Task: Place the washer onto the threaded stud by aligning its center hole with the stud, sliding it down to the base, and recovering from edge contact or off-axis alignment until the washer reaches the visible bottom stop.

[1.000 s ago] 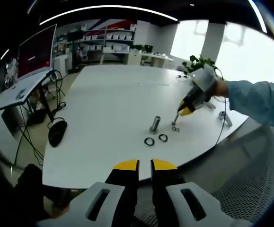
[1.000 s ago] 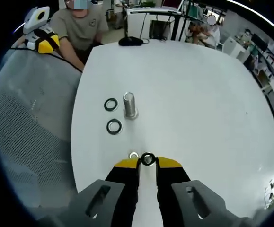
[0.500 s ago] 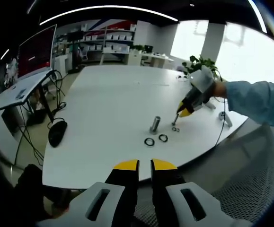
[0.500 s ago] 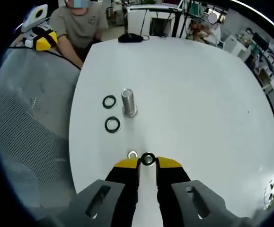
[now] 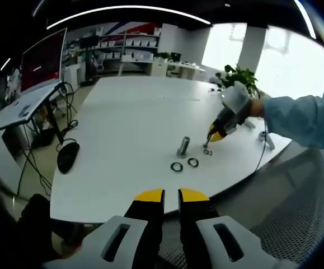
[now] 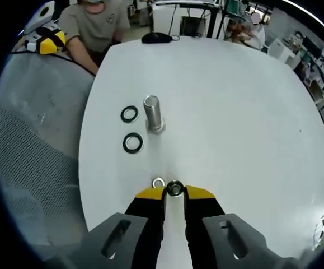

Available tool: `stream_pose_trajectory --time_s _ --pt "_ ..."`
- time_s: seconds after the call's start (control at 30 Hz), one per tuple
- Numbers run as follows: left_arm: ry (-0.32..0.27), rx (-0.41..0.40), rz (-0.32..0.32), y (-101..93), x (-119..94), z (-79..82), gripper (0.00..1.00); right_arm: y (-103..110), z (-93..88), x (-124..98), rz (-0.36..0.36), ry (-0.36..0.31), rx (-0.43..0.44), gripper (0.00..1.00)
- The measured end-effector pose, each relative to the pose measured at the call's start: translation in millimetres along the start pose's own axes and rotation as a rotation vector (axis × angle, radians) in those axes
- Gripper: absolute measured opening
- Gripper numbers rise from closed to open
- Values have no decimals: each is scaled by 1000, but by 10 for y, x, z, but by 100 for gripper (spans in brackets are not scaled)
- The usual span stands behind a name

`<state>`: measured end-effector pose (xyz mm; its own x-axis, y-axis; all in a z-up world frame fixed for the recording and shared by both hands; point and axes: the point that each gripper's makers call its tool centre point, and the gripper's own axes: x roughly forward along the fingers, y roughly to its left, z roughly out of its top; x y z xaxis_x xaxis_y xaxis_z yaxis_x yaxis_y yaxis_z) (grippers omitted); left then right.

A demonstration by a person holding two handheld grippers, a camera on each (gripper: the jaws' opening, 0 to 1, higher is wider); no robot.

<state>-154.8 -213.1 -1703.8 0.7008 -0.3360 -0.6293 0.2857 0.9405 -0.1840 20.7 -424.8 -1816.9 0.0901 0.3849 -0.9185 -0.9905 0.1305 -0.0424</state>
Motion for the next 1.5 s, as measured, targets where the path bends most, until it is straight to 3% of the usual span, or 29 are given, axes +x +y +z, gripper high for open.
stream_pose_trajectory --time_s 0.63,0.73,0.83,1.2,1.5 --pt "6 -1 2 4 6 -12 7 2 -117 268 30 47 4 14" --pt "6 -1 1 4 7 -11 7 -3 -84 270 20 24 -30 17" --pt "4 -1 1 4 6 -10 7 -7 -103 249 2 32 -40 28" --pt "-1 1 -1 1 5 0 7 109 -180 89 17 8 16 27" --pt "-6 1 -1 1 2 6 7 226 -236 97 39 3 55 25"
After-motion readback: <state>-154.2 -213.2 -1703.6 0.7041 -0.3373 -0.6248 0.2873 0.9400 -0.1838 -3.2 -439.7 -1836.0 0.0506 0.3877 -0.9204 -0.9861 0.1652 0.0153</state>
